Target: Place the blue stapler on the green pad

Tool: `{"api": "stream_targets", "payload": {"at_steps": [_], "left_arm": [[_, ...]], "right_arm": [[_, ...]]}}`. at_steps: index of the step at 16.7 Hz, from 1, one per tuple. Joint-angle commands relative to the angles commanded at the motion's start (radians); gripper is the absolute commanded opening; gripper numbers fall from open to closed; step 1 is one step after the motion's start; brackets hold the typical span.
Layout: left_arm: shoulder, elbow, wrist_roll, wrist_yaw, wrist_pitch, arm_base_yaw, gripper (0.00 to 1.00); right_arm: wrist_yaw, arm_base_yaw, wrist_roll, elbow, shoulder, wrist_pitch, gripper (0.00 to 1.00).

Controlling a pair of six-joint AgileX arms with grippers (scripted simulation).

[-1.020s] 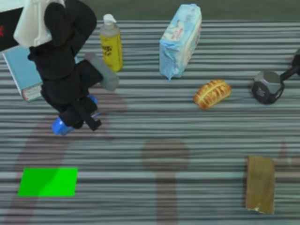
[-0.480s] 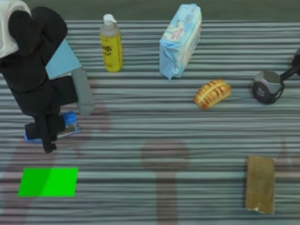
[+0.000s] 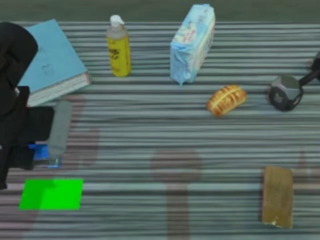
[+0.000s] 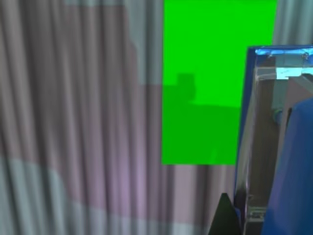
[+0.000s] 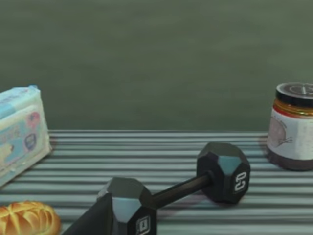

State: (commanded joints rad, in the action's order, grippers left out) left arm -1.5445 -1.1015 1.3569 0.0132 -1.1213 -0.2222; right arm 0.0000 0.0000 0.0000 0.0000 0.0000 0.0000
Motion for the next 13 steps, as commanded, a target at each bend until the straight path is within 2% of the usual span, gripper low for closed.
{"api": "stream_targets", "payload": {"at_steps": [7, 13], "left_arm": [[-0.004, 0.013, 0.009, 0.0, 0.017, -0.004, 0.0], [-0.096, 0.16, 0.006, 0.0, 0.267, -0.001, 0.0]], "right_arm": [[0.0, 0.0, 0.0, 0.0, 0.0, 0.0, 1.0], [0.0, 0.0, 0.0, 0.0, 0.0, 0.0, 1.0]]}}
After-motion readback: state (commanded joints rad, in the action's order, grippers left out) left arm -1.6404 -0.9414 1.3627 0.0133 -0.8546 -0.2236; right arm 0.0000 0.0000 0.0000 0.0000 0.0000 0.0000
